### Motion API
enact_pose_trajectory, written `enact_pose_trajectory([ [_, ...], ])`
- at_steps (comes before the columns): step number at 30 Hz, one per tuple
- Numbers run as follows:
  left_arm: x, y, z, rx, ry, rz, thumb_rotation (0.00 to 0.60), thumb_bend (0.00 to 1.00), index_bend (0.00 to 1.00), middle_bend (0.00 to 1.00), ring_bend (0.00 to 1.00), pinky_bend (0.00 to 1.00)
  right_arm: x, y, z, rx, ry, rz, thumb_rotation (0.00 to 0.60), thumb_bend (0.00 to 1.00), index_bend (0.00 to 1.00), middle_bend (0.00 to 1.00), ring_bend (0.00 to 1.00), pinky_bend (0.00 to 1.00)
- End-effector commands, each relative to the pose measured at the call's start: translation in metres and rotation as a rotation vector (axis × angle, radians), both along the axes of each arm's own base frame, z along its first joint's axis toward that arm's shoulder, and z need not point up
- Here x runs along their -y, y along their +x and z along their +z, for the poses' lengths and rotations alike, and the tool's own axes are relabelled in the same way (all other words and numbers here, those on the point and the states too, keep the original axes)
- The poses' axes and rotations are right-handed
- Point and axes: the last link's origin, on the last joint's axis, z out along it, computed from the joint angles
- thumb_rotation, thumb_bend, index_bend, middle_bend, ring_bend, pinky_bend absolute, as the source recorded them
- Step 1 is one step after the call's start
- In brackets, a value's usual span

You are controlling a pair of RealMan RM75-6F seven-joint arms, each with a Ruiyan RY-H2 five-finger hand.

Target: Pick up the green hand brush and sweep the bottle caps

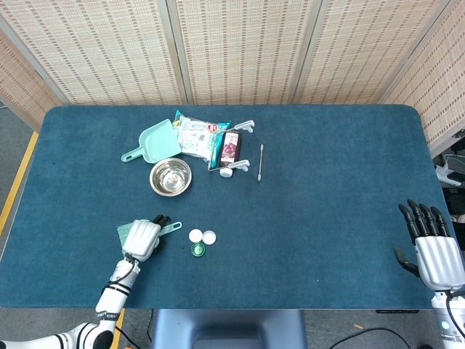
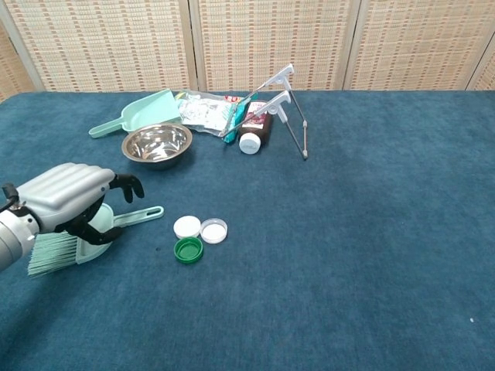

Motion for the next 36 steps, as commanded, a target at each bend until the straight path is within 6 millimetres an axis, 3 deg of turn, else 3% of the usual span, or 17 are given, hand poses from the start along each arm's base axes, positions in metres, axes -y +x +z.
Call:
enact_pose_trajectory([
  [1,0.000,0.001,-0.003,-0.012,0.000,-0.010,0.600,0.34,0.29,0.33,0.66,0.85,0.000,0.000,0.000,0.000,-0.001,0.000,0.600,0.25,0.00,0.00,0.00,0.00],
  [17,-0.011,-0.007,-0.018,-0.146,0.050,-0.034,0.600,0.33,0.37,0.39,0.66,0.85,-0.003,0.001,0.004,0.004,-0.003,0.000,0.600,0.25,0.00,0.00,0.00,0.00],
  [27,-0.011,-0.008,-0.020,-0.175,0.061,-0.046,0.600,0.36,0.47,0.55,0.67,0.85,-0.003,0.000,0.003,0.003,0.000,-0.002,0.600,0.25,0.00,0.00,0.00,0.00],
  [32,-0.011,-0.008,-0.018,-0.178,0.076,-0.043,0.600,0.48,0.54,0.63,0.69,0.86,-0.003,0.000,0.002,0.001,0.000,-0.003,0.600,0.25,0.00,0.00,0.00,0.00],
  [36,-0.009,-0.003,-0.010,-0.103,0.093,-0.059,0.600,0.66,0.63,0.72,0.74,0.88,-0.002,0.000,0.002,0.001,0.004,-0.004,0.600,0.25,0.00,0.00,0.00,0.00],
])
